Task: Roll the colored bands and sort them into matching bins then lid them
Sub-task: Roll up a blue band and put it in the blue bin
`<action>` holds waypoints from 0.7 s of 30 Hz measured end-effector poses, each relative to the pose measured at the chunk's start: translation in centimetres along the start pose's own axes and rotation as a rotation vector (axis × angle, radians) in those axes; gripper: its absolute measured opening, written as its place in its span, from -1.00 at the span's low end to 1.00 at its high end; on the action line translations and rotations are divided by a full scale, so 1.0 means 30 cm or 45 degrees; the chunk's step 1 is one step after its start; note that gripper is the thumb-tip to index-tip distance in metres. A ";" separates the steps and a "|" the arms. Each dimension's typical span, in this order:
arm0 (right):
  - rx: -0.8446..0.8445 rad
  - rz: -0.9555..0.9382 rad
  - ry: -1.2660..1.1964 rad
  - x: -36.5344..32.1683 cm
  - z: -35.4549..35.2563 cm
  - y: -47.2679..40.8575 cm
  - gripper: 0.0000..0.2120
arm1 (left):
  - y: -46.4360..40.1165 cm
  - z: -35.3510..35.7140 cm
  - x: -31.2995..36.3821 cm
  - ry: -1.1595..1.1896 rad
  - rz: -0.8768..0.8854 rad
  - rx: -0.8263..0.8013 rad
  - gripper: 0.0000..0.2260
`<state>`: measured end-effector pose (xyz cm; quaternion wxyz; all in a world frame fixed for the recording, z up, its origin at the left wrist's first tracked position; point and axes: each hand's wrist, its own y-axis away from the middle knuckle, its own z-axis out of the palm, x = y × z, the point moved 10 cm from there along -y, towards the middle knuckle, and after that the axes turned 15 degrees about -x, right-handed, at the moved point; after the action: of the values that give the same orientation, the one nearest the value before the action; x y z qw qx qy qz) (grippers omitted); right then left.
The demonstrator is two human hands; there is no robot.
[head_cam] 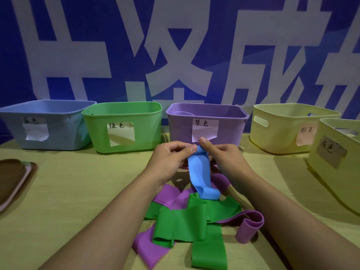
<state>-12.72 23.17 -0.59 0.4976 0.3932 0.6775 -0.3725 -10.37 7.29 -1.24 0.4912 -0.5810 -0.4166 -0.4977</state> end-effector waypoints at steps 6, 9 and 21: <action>-0.056 -0.046 0.012 0.002 0.009 -0.011 -0.62 | -0.002 -0.008 0.000 0.022 0.038 0.008 -0.91; -0.090 -0.065 -0.034 0.010 0.012 -0.021 -0.68 | -0.003 -0.005 -0.004 0.049 0.034 -0.001 -0.90; -0.134 -0.188 -0.097 -0.014 0.026 -0.027 -0.82 | -0.005 0.020 -0.029 0.129 -0.107 -0.028 -0.66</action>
<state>-13.08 22.06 -0.28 0.5142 0.3010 0.7039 -0.3867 -10.54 7.92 -2.09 0.4839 -0.5425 -0.4098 -0.5510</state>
